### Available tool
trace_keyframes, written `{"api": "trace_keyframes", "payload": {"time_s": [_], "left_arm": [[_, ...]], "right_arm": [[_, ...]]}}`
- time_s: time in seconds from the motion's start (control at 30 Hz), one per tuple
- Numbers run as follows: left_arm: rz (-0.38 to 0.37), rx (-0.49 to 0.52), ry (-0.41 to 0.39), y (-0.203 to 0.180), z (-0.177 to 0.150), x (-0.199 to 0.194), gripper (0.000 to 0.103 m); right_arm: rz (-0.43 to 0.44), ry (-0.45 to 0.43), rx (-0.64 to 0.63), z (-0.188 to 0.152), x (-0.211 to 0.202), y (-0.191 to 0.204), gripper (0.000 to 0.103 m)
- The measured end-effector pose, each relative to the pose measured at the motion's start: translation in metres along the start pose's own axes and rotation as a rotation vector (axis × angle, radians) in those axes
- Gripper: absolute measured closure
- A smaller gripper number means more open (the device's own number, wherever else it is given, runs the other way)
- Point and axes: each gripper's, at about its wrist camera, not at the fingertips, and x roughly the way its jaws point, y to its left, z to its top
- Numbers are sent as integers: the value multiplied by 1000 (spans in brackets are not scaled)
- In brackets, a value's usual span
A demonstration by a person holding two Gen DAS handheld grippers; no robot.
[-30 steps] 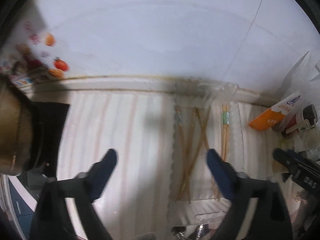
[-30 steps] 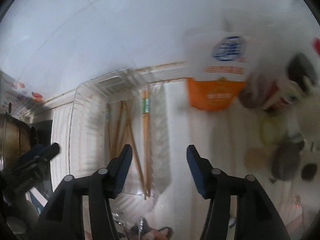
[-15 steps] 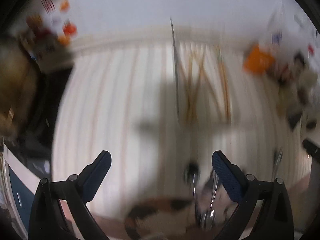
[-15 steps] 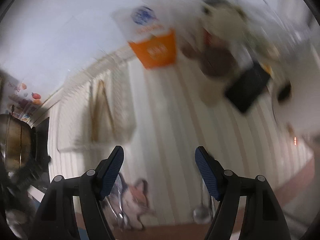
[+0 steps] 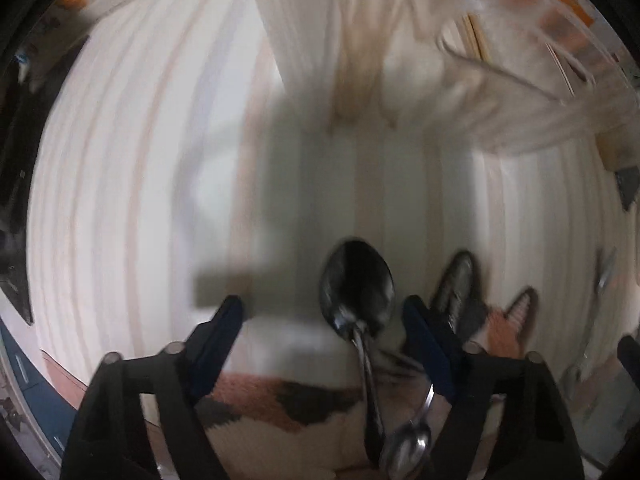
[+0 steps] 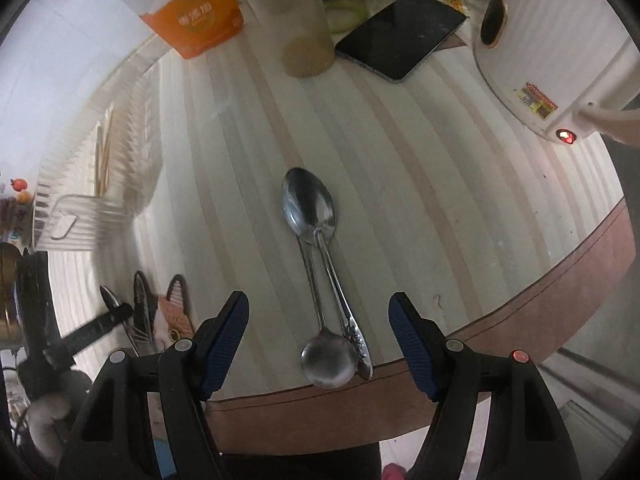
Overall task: Organize utensils
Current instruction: 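Grasp a dark spoon with the left gripper while the right grasps a silver spoon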
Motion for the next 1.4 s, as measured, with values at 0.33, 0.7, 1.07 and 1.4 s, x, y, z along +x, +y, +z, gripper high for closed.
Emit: {"api": "trace_keyframes", "payload": {"time_s": [0.33,0.7,1.07,1.4], "left_arm": [[44,103,-50,4,14,-14,71],[77,117,-42,15,23,-15,71],[82,109,-60,0,-8,-14,71],[75,107,-66,2,-8,-13,71]], "right_arm": [[-45,-44,-38,26,22,8,29],[-123,-63,-141,55,54,22,65],[-185,-64,-63,50,44,-5,65],[-194,-33,-77,60,49,-4,65]]}}
